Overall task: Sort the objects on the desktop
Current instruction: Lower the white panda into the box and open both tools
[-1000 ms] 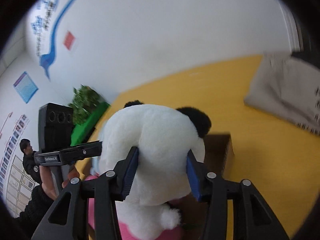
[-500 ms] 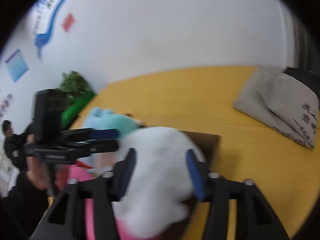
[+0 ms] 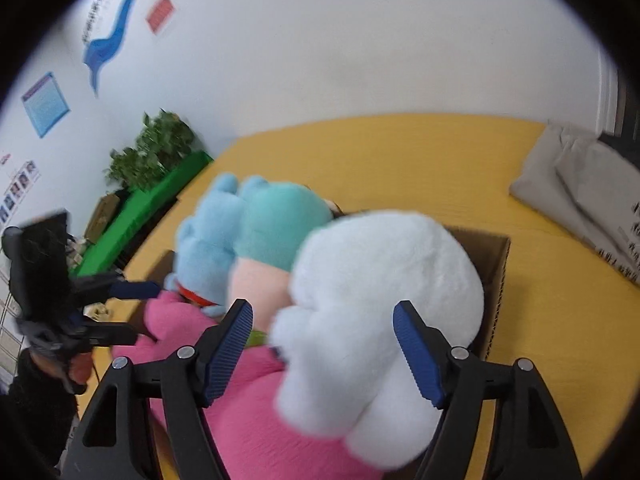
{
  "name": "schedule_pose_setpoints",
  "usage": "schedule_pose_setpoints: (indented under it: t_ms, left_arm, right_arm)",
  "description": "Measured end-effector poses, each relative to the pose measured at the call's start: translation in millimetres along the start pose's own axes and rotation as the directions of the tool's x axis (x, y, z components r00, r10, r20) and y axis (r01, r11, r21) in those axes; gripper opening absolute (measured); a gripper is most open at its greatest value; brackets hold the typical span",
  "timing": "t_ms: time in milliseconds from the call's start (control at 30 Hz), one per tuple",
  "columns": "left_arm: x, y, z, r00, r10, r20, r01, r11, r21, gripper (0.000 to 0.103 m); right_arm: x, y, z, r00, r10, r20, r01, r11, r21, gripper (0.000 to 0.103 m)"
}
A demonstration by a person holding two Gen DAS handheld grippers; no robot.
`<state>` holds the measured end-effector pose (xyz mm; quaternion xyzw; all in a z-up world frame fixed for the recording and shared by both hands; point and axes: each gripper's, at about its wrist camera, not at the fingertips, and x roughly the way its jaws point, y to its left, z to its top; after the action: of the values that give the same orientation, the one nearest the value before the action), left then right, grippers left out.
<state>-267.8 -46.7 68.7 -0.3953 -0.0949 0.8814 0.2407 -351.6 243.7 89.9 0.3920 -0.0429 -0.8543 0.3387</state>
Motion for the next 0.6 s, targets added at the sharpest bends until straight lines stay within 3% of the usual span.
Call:
schedule_pose_setpoints:
  t_ms: [100, 167, 233, 400, 600]
  left_arm:
    - [-23.6, 34.0, -33.0, 0.998, 0.065, -0.019, -0.065, 0.998, -0.015, 0.078]
    - [-25.9, 58.9, -57.2, 0.993, 0.102, -0.067, -0.104, 0.994, -0.035, 0.078]
    - [-20.7, 85.4, -80.9, 0.985, 0.123, -0.120, -0.134, 0.988, -0.080, 0.076]
    - [-33.1, 90.3, -98.8, 0.990, 0.105, -0.095, -0.113, 0.991, -0.078, 0.072]
    - [-48.2, 73.8, -127.9, 0.988, 0.101, -0.115, -0.106, 0.993, -0.046, 0.072]
  right_arm:
    - [-49.6, 20.3, -15.1, 0.998, 0.029, 0.057, -0.029, 1.000, -0.006, 0.075]
    - [-64.4, 28.9, -40.3, 0.999, 0.041, 0.022, -0.041, 0.999, 0.010, 0.075]
    - [-54.3, 37.2, -68.5, 0.999, 0.020, -0.041, -0.019, 1.000, 0.013, 0.075]
    - [9.5, 42.7, -125.2, 0.973, -0.102, -0.206, 0.110, 0.993, 0.031, 0.070]
    - [18.2, 43.0, -159.4, 0.956, -0.163, -0.242, 0.181, 0.982, 0.056, 0.070]
